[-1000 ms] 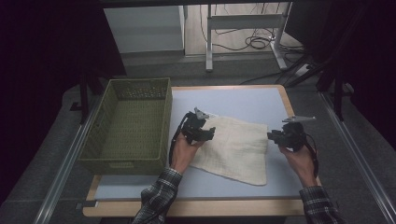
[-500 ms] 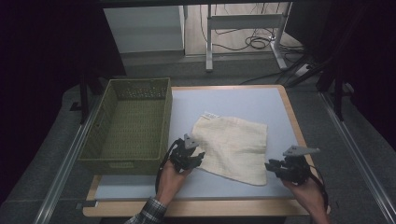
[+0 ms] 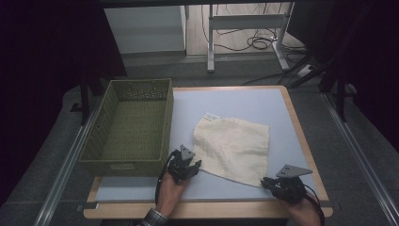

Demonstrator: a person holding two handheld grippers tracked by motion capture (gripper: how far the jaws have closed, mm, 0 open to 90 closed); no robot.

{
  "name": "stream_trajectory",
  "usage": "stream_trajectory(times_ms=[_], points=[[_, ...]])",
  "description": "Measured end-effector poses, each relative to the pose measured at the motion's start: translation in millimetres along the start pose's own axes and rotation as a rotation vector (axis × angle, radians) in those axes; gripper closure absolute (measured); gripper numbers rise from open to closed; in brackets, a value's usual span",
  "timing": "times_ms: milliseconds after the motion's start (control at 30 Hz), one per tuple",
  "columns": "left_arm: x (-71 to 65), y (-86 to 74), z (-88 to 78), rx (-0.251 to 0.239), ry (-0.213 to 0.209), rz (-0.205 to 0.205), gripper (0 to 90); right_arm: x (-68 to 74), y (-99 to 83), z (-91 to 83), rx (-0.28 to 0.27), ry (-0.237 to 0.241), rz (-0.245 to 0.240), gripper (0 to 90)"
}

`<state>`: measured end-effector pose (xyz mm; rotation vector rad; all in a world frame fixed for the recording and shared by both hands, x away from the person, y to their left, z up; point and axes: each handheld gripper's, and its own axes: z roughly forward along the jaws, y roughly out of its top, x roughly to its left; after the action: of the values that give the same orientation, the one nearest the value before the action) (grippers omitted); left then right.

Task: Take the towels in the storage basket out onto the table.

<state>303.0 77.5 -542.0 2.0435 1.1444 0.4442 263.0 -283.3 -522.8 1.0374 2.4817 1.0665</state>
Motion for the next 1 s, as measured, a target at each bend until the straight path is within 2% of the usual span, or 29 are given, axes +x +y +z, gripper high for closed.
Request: stream_trajectory(times_ms=[67,100,200,267,333,400,433,467,500,633,733,800,833,867,900,1000], points=[[0.8,0.3,-0.6,0.007,-0.04,-0.019,82.9,1.3,0.7,-0.3,0.007,-0.007,-0.006,85.0],[-0.3,0.1,-1.2,0.007,-0.041,-0.009,89.3,1.5,1.3,-1.0,0.012,-0.01,-0.007,85.2],[-3.2,-2.3,-8.6,0.001,-0.08,-0.014,89.7,1.9,0.6,-6.7,0.014,-0.031,-0.016,85.3],[-4.8,-3.4,-12.7,-0.003,-0.085,-0.008,89.7,1.0,-1.9,-14.7,0.006,-0.037,-0.011,85.2],[-10.5,-7.9,-25.2,-0.011,-0.117,0.005,89.7,0.2,-5.7,-25.2,-0.007,-0.037,0.005,85.2],[-13.2,-9.5,-28.9,-0.011,-0.127,0.01,89.6,0.2,-8.0,-30.7,-0.016,-0.032,0.014,85.2],[-19.5,-13.1,-35.7,-0.01,-0.147,0.026,89.5,1.7,-13.3,-40.4,-0.029,-0.026,0.025,85.2],[-19.5,-13.1,-35.7,-0.01,-0.147,0.026,89.5,1.7,-13.3,-40.4,-0.029,-0.026,0.025,85.2],[-26.8,-17.7,-40.8,-0.002,-0.163,0.038,89.4,4.7,-20.9,-47.3,-0.032,-0.022,0.034,85.1],[-39.1,-30.4,-48.8,0.028,-0.192,0.068,89.1,10.3,-36.1,-49.9,-0.004,-0.01,0.051,84.7],[-40.0,-36.4,-53.3,0.031,-0.2,0.063,84.5,12.1,-45.2,-50.3,0.01,0.007,0.071,84.0],[-38.5,-35.6,-54.8,0.027,-0.199,0.065,74.3,12.1,-45.6,-52.2,0.005,0.011,0.074,83.3],[-34.9,-30.6,-57.8,0.008,-0.171,0.068,70.8,10.2,-42.9,-57.9,-0.016,0.013,0.078,79.6],[-34.9,-30.6,-57.8,0.008,-0.171,0.068,67.9,10.2,-42.9,-57.9,-0.016,0.013,0.078,79.6],[-30.4,-21.7,-57.3,-0.01,-0.162,0.054,64.7,6.1,-36.8,-62.2,-0.033,0.006,0.071,77.1],[-28.7,-7.0,-48.8,-0.019,-0.152,0.071,60.4,-0.4,-29.4,-62.2,-0.045,-0.019,0.062,75.5]])
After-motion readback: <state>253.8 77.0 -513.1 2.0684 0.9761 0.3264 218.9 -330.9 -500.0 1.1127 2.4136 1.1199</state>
